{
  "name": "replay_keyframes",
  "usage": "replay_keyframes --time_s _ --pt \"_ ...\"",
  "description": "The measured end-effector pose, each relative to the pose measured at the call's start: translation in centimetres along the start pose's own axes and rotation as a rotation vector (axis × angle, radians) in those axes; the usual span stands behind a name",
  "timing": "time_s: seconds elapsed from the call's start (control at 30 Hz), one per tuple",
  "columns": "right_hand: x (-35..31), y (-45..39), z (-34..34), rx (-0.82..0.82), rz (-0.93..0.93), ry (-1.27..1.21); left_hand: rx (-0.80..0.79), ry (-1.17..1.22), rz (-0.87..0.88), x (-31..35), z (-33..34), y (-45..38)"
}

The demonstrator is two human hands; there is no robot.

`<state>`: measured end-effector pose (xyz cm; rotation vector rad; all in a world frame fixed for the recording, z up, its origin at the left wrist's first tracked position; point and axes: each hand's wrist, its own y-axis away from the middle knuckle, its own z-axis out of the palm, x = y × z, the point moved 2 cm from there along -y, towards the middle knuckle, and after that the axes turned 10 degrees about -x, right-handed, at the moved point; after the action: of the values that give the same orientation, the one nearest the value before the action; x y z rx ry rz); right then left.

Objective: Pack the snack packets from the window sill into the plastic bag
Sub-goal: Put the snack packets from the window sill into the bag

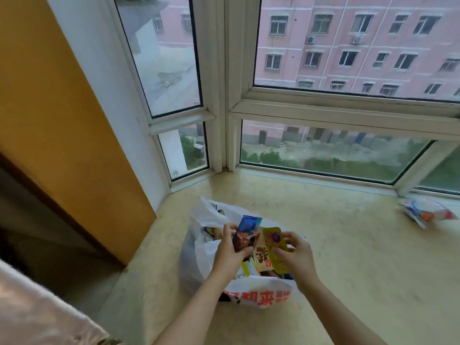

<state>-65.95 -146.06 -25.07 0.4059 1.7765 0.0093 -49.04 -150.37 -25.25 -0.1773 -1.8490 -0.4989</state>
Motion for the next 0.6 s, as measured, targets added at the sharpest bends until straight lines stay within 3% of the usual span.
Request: replay_keyframes --time_s 0.13,0.27,0.33,0.47,0.6 --pt "2.4 -2.8 2.4 0.016 0.030 0.043 -0.031 -0.146 -0.044 -3.5 -0.4 -3.4" --pt "3.6 -4.0 4.6 0.081 -0.052 0.206 0.045 -0.713 0.124 -6.0 -1.5 -5.4" --pt "4.5 -4.7 5.5 0.076 -0.149 0.363 -0.019 -0.925 0.212 -7.1 -1.9 -5.9" --pt "7.1 -4.9 7.5 -0.089 -0.091 0.676 -0.212 -1.098 0.233 -10.6 -2.5 -7.0" --pt "8.2 -4.1 9.1 -0.319 -0.053 0.939 -0.359 -1.196 0.368 -12.6 -3.0 -6.5"
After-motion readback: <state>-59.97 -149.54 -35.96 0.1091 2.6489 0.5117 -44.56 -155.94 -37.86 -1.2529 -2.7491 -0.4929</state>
